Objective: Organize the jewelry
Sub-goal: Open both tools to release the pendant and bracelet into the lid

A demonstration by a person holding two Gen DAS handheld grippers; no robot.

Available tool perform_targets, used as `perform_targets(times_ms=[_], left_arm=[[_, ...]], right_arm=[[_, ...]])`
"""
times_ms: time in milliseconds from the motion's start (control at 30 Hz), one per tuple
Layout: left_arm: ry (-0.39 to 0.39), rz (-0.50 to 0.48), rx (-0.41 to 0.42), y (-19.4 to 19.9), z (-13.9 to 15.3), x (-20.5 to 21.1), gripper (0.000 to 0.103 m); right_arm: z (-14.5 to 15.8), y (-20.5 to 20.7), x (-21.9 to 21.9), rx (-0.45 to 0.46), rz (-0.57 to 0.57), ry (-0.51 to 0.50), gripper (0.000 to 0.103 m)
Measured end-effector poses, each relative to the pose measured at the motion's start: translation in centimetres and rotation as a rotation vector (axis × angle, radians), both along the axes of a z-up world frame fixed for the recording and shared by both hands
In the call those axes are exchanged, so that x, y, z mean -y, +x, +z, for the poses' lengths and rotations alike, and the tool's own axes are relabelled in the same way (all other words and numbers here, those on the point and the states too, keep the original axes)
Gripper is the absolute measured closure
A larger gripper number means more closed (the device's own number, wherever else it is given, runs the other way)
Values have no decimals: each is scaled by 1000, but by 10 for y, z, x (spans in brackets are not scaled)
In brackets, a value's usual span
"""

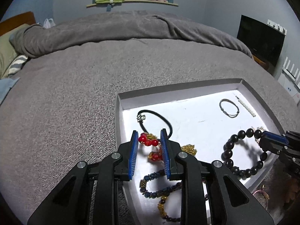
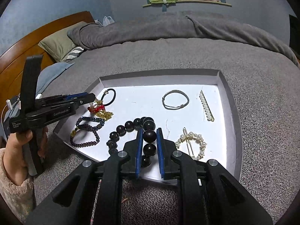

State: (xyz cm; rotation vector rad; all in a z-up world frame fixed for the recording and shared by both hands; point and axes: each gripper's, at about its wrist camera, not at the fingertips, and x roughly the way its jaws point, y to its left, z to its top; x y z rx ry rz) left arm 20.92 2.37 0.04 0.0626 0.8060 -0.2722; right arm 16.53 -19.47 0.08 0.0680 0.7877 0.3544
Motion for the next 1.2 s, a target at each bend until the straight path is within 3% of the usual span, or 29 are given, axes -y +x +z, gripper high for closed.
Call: perform_targets(times_ms=[167, 433, 500, 600, 833, 933, 967, 1000, 1067, 1200], left_arm=[[17, -1, -19, 3, -6, 2, 78], [-18, 9, -13, 3, -3, -2, 77], [-26, 7, -7, 1, -1, -2, 69], [-41, 4, 7, -2, 1, -2, 64], [-57, 5, 17, -7, 4, 0, 60], [-70, 5, 27, -10, 6, 0, 59], [-78, 9, 33, -11, 8, 0, 56], [-80, 15, 38, -13, 9, 0, 44], [-86, 25, 65, -17, 14, -1, 31], [-107, 26, 102, -26, 25, -2, 30]], right_arm=[[-3, 2, 0, -15, -1, -8, 89], [-3, 3, 1, -12, -17, -1, 87], [-1, 2, 2, -3, -16, 2, 86], [1, 0, 3, 11, -24, 3, 70], [7, -6, 6, 45, -33, 8, 54], [11, -8, 7, 61, -42, 4, 37], [12, -9, 8, 68, -47, 5, 28], [14, -10, 9, 78, -54, 9, 24], [17, -12, 11, 93, -59, 15, 18], [24, -16, 19, 119, -88, 32, 10]])
